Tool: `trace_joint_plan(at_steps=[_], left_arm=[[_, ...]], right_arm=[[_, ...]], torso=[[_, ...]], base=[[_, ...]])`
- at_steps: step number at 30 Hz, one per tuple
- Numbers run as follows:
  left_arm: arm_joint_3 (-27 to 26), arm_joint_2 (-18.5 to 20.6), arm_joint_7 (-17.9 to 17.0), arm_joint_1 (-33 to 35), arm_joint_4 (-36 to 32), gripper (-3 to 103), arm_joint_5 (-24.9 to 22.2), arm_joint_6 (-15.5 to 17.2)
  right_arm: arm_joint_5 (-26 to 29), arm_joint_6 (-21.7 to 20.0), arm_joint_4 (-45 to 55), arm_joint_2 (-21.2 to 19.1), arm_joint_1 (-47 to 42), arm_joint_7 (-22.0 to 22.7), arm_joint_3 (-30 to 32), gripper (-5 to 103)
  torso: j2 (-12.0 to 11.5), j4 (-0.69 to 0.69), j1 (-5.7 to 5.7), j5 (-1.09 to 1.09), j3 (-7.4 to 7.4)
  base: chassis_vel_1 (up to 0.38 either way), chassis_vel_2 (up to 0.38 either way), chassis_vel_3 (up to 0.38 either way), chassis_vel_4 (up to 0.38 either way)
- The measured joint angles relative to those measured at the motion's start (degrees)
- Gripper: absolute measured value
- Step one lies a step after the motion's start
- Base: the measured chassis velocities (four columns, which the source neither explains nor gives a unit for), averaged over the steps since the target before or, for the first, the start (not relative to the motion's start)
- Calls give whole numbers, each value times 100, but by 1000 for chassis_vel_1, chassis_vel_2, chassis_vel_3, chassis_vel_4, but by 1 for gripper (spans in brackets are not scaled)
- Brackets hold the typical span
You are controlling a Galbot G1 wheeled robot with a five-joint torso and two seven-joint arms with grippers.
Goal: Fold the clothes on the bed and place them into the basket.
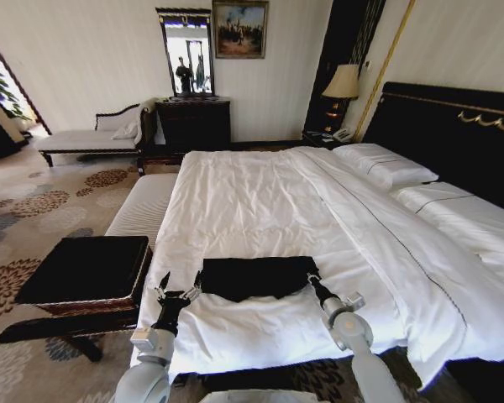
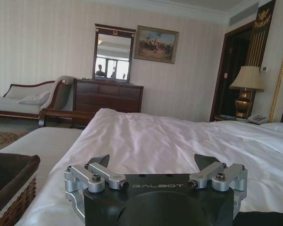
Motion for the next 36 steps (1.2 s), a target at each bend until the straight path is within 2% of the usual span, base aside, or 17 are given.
trace_joint_plan(at_steps=[3, 5, 9, 10, 14, 17, 19, 20, 22, 24, 33, 36], left_arm=[[-57, -23, 0, 11, -2, 100, -23, 0], [-149, -54, 1, 42, 9, 100, -73, -21], [-183, -58, 1, 60, 14, 100, -117, -36], [-187, -62, 2, 61, 12, 100, -129, -37], [-187, -66, 2, 48, 5, 100, -134, -37], [-221, -46, 2, 51, -31, 100, -151, -32], [-231, -41, 1, 55, -38, 100, -154, -30], [-263, -17, -1, 60, -45, 100, -155, -22], [-271, -6, -1, 60, -46, 100, -155, -18], [-305, 31, -6, 56, -51, 100, -165, -2], [-323, 54, -6, 70, -58, 100, -167, 18], [-349, 62, -7, 74, -74, 100, -167, 29]], right_arm=[[-164, 24, -2, -108, -52, -115, 138, 4], [-382, 53, 30, -356, -148, -255, 394, 4], [-539, 92, 80, -574, -201, -281, 557, 4], [-721, 136, 96, -688, -209, -306, 630, 4], [-983, 158, 153, -822, -226, -410, 632, 4], [-1464, 258, 299, -836, -248, -532, 209, 4], [-1524, 272, 328, -822, -239, -538, 128, 4], [-1678, 304, 437, -786, -177, -540, -161, 4], [-1733, 308, 488, -774, -140, -541, -289, 4], [-1858, 319, 597, -767, -2, -517, -683, 4], [-1853, 288, 652, -784, 522, -415, -1509, 4], [-1880, 271, 562, -637, 700, -378, -1868, 4]], torso=[[0, -2, 0, -2, 0], [0, -3, 0, 0, 0], [0, -3, 0, 0, 0], [0, -3, 0, -1, 0], [1, -3, 0, -2, 0], [1, -3, 0, 0, 0], [1, -3, 0, 0, 0], [1, -2, 0, -1, 0], [1, 0, 0, 0, 0], [1, -1, 0, -3, 0], [1, -2, 0, -3, 0], [1, -2, 0, -2, 0]], base=[[0, 0, 0, 0], [0, 0, 0, 0], [0, 0, 0, 0], [0, 0, 0, 0], [0, 0, 0, 0], [0, 0, 0, 0], [0, 0, 0, 0], [0, 0, 0, 0], [0, 0, 0, 0], [0, 0, 0, 0], [0, 0, 0, 0], [0, 0, 0, 0]])
